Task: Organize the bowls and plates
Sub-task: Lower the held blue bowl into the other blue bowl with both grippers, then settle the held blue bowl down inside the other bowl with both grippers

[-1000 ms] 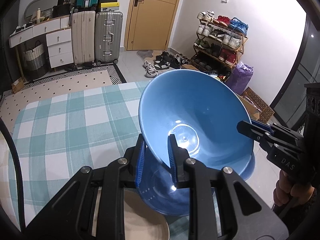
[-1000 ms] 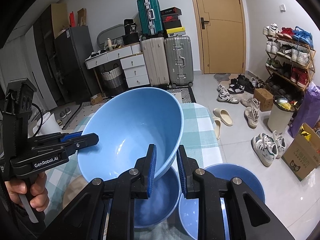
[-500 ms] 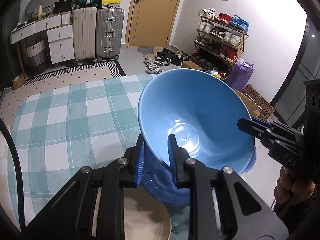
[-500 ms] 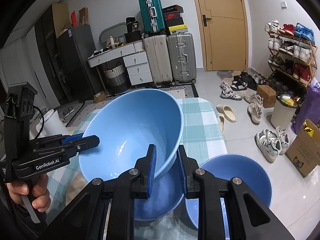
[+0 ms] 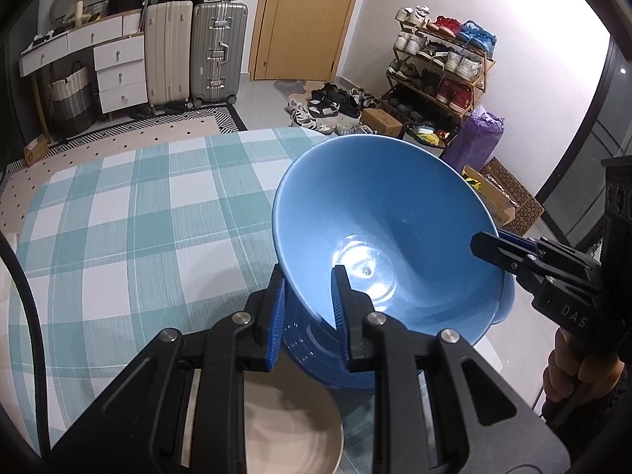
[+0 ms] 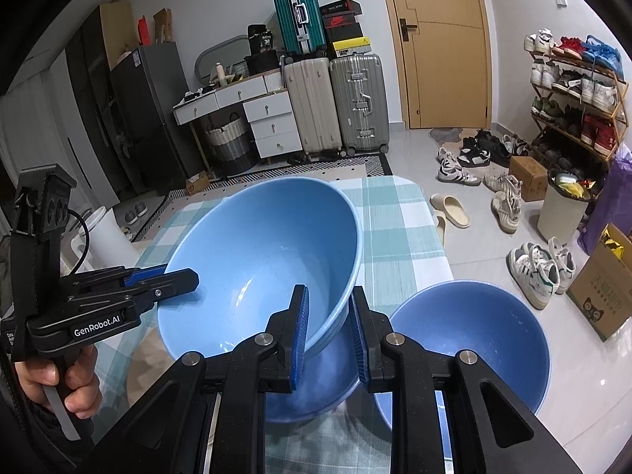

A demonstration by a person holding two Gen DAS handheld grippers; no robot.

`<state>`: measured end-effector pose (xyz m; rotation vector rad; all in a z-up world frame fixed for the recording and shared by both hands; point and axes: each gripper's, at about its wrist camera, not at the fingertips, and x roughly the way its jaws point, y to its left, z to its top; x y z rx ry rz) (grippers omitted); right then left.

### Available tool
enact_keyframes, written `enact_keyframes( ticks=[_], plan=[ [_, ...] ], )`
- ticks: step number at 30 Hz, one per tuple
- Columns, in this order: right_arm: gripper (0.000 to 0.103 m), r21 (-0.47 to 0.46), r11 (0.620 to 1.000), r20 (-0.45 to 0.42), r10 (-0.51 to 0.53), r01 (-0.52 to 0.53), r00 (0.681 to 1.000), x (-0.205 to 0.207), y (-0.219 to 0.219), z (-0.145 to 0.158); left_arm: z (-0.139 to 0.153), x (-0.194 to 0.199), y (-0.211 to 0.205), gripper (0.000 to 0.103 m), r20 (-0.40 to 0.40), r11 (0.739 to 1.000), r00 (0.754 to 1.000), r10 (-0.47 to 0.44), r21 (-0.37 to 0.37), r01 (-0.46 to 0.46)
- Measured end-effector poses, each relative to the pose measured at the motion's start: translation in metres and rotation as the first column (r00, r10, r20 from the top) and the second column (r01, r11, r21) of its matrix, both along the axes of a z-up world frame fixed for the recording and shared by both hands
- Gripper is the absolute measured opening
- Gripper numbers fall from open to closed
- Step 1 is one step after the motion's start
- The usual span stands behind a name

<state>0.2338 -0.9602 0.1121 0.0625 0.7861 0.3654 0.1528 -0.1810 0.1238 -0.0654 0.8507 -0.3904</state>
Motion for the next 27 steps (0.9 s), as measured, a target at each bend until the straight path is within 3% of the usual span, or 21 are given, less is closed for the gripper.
enact_keyframes(
  ticks=[27],
  plan=[
    [0.021,-0.050,0.999,-0.079,-0.012,0.008,0.997,0.009,0.006,-0.043,-0.060,0.015,-0.004,0.019,-0.067,0.999,0.998,-0.001,0.053,0.005]
  ],
)
